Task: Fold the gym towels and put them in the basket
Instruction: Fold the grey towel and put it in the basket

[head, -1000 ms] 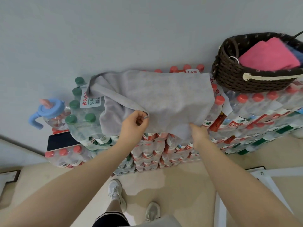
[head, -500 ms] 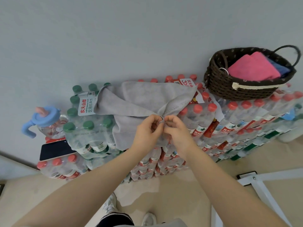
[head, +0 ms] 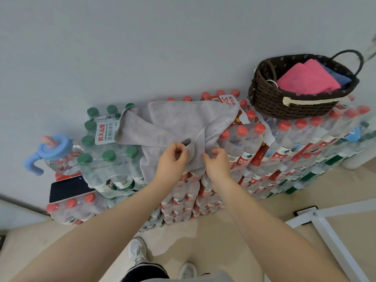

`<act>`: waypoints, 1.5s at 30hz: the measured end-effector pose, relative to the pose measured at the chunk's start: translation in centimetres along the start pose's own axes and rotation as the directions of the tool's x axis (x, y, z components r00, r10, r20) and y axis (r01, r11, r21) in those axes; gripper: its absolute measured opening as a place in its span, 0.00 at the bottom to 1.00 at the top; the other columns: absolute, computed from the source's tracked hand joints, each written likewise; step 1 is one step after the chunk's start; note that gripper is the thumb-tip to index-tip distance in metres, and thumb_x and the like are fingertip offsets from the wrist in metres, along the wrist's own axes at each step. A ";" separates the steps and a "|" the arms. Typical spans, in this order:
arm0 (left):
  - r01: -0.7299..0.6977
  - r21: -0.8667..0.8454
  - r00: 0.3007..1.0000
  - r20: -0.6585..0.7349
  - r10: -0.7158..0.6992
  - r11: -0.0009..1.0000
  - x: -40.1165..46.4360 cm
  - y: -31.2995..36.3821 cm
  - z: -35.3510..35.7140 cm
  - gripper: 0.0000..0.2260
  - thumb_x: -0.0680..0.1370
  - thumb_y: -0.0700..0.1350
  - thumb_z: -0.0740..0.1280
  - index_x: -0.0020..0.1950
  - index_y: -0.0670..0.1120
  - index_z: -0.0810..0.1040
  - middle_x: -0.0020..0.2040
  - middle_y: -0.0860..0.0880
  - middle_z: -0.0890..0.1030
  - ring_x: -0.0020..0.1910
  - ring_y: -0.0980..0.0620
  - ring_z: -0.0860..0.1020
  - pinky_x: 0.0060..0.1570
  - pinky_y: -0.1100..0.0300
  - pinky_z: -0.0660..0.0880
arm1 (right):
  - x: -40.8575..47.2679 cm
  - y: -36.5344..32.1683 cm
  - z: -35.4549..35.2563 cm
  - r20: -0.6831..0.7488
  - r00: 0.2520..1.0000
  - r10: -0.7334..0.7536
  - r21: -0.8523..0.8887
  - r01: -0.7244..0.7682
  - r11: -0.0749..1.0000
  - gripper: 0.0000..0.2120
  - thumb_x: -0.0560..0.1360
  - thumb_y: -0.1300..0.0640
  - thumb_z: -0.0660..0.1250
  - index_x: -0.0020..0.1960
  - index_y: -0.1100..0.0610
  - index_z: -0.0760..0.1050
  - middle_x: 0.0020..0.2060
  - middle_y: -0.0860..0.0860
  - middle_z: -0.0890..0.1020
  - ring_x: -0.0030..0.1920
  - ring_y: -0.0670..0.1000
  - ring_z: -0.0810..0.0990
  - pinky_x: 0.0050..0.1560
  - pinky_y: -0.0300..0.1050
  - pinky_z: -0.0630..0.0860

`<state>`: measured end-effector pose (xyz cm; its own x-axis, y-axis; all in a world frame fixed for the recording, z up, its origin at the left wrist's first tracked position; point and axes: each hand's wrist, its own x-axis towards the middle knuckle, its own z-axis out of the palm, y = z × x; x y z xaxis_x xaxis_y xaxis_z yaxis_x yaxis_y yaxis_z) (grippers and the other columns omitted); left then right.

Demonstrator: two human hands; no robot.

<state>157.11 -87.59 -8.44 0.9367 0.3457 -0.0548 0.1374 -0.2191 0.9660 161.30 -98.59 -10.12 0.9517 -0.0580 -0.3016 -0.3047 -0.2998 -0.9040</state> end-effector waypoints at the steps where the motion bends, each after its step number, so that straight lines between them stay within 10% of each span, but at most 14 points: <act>1: 0.005 0.007 1.000 0.007 -0.005 1.000 0.0 -0.1 -0.2 0.07 0.78 0.43 0.61 0.39 0.50 0.71 0.34 0.55 0.73 0.30 0.60 0.68 0.33 0.67 0.67 | 0.0 0.2 0.4 0.040 0.998 0.053 0.053 -0.055 0.997 0.05 0.76 0.56 0.64 0.45 0.58 0.71 0.38 0.49 0.73 0.42 0.51 0.74 0.37 0.41 0.70; 4: 0.011 0.018 1.000 0.024 -0.011 1.000 -0.2 -0.4 -0.7 0.05 0.78 0.43 0.62 0.42 0.47 0.72 0.36 0.54 0.74 0.35 0.57 0.71 0.39 0.64 0.69 | -0.4 1.2 1.3 0.099 0.988 0.120 0.160 -0.135 0.978 0.11 0.76 0.60 0.63 0.35 0.58 0.69 0.32 0.54 0.75 0.39 0.57 0.80 0.39 0.50 0.77; 13: -0.093 0.070 0.995 0.028 0.091 0.993 -0.5 -0.2 -0.6 0.03 0.76 0.42 0.66 0.42 0.48 0.76 0.37 0.57 0.78 0.36 0.67 0.75 0.39 0.75 0.70 | -2.5 -0.7 -0.5 -0.034 0.887 -0.461 -0.197 0.446 0.873 0.05 0.75 0.62 0.65 0.49 0.55 0.76 0.43 0.48 0.74 0.39 0.39 0.72 0.40 0.23 0.68; 23: 0.090 -0.107 0.996 0.035 -0.087 0.990 -0.7 0.2 0.1 0.05 0.77 0.43 0.65 0.43 0.45 0.79 0.38 0.47 0.83 0.39 0.54 0.81 0.47 0.58 0.78 | -3.0 0.0 -0.4 0.041 0.753 -0.657 -0.318 0.633 0.706 0.11 0.75 0.64 0.65 0.56 0.61 0.80 0.44 0.53 0.78 0.42 0.47 0.75 0.42 0.33 0.72; 39: 0.177 -0.269 0.984 0.043 -0.171 0.947 -2.2 2.5 -0.3 0.06 0.76 0.40 0.66 0.39 0.45 0.78 0.33 0.52 0.82 0.34 0.59 0.80 0.39 0.70 0.77 | -3.7 -0.7 -1.1 0.174 0.739 -0.650 -0.320 0.667 0.673 0.16 0.75 0.66 0.62 0.61 0.59 0.76 0.50 0.52 0.77 0.52 0.52 0.75 0.53 0.45 0.74; 45: 0.055 -0.294 0.998 0.043 -0.044 0.954 -4.7 5.0 -1.7 0.08 0.77 0.41 0.64 0.39 0.46 0.78 0.34 0.53 0.83 0.38 0.57 0.82 0.45 0.65 0.79 | -6.1 -0.9 -1.6 0.014 0.711 -0.703 -0.230 0.687 0.690 0.14 0.71 0.64 0.63 0.56 0.59 0.76 0.42 0.44 0.69 0.40 0.46 0.71 0.38 0.33 0.68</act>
<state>152.85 -88.75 -2.97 0.9428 0.3153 -0.1081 0.0878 0.0781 0.9931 155.83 -99.53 -6.96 0.8903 0.1829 0.4170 0.4520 -0.4656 -0.7608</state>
